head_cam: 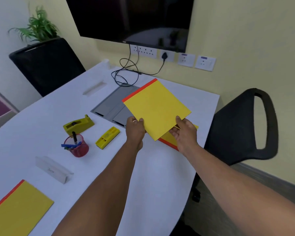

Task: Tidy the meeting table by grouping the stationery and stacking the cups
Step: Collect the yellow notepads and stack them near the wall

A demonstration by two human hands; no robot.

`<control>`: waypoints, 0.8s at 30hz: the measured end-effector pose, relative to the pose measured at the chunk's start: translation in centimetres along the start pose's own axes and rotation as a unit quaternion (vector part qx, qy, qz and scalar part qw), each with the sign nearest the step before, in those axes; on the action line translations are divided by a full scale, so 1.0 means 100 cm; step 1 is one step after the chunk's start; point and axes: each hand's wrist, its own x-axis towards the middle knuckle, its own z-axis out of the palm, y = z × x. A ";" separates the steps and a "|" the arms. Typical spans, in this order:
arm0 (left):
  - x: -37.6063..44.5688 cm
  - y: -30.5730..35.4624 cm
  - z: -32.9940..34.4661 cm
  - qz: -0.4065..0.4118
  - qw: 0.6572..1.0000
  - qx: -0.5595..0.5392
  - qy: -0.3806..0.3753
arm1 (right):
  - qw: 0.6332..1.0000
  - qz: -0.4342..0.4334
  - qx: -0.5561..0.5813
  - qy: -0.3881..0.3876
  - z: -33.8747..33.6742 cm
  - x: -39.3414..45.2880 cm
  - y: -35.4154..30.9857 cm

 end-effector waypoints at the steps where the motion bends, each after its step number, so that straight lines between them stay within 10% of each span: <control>1: 0.010 0.002 0.003 0.001 1.000 0.003 0.011 | 1.000 -0.005 0.003 0.004 0.006 0.012 -0.001; 17: 0.185 0.023 0.119 -0.017 0.995 0.044 0.084 | 0.994 0.089 0.062 -0.033 0.019 0.239 -0.003; 24: 0.235 0.011 0.164 -0.051 0.996 0.017 0.073 | 0.992 0.075 -0.086 -0.051 0.015 0.272 0.027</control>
